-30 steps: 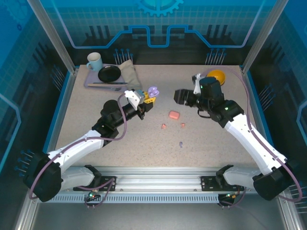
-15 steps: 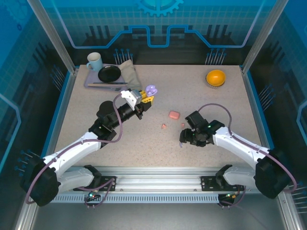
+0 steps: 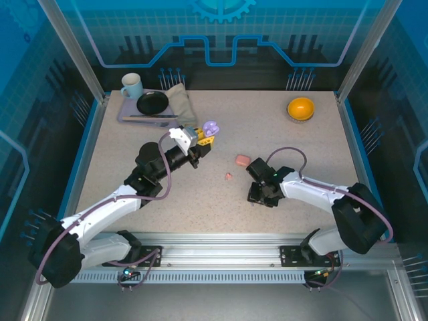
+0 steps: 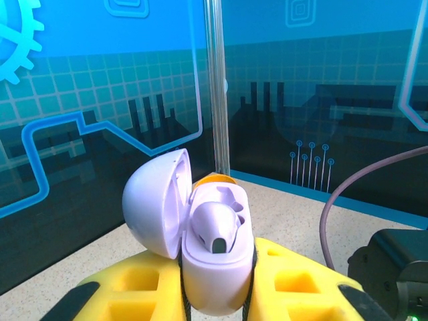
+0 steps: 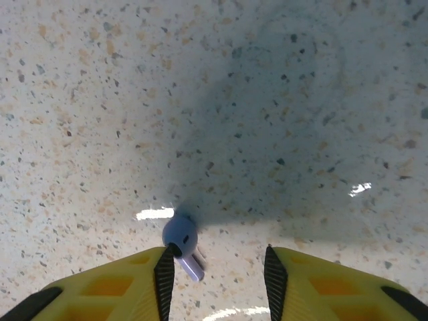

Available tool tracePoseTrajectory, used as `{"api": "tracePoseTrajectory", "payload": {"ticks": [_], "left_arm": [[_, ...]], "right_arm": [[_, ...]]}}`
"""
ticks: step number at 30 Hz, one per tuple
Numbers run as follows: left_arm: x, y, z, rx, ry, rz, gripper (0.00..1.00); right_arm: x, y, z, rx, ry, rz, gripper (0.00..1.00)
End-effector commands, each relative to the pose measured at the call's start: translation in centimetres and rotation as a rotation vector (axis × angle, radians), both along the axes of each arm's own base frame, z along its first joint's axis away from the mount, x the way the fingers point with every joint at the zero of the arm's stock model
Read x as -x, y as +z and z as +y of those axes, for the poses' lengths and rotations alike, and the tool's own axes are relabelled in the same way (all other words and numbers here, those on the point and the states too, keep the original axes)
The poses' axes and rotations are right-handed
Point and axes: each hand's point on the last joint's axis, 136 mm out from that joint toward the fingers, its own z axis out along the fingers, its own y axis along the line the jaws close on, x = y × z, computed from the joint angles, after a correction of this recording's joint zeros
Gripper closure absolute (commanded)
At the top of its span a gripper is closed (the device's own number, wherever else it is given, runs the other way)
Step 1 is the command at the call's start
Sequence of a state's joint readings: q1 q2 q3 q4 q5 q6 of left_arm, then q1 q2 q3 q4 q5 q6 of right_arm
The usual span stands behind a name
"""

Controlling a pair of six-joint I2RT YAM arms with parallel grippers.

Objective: Insert the wireless bluetooth earbuds into the charging case

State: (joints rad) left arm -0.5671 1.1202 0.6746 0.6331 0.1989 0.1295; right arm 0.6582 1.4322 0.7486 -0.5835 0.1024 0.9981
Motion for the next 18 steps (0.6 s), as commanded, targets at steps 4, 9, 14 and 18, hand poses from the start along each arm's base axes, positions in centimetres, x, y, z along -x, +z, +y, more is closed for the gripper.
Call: {"api": "tracePoseTrajectory", "payload": {"ticks": [4, 9, 14, 18], "left_arm": [[0.7, 0.9, 0.2, 0.036, -0.007, -0.025, 1.00], [0.7, 0.8, 0.2, 0.036, -0.007, -0.025, 1.00], [0.6, 0.8, 0.2, 0.038, -0.005, -0.028, 1.00], [0.6, 0.8, 0.2, 0.040, -0.005, -0.029, 1.00]], "right_arm": [[-1.3, 0.2, 1.3, -0.001, 0.020, -0.029, 0.59], [-1.3, -0.3, 1.7, 0.007, 0.032, -0.017, 0.62], [-1.0, -0.8, 1.9, 0.016, 0.046, -0.006, 0.65], [-0.8, -1.1, 1.8, 0.027, 0.052, 0.000, 0.65]]}}
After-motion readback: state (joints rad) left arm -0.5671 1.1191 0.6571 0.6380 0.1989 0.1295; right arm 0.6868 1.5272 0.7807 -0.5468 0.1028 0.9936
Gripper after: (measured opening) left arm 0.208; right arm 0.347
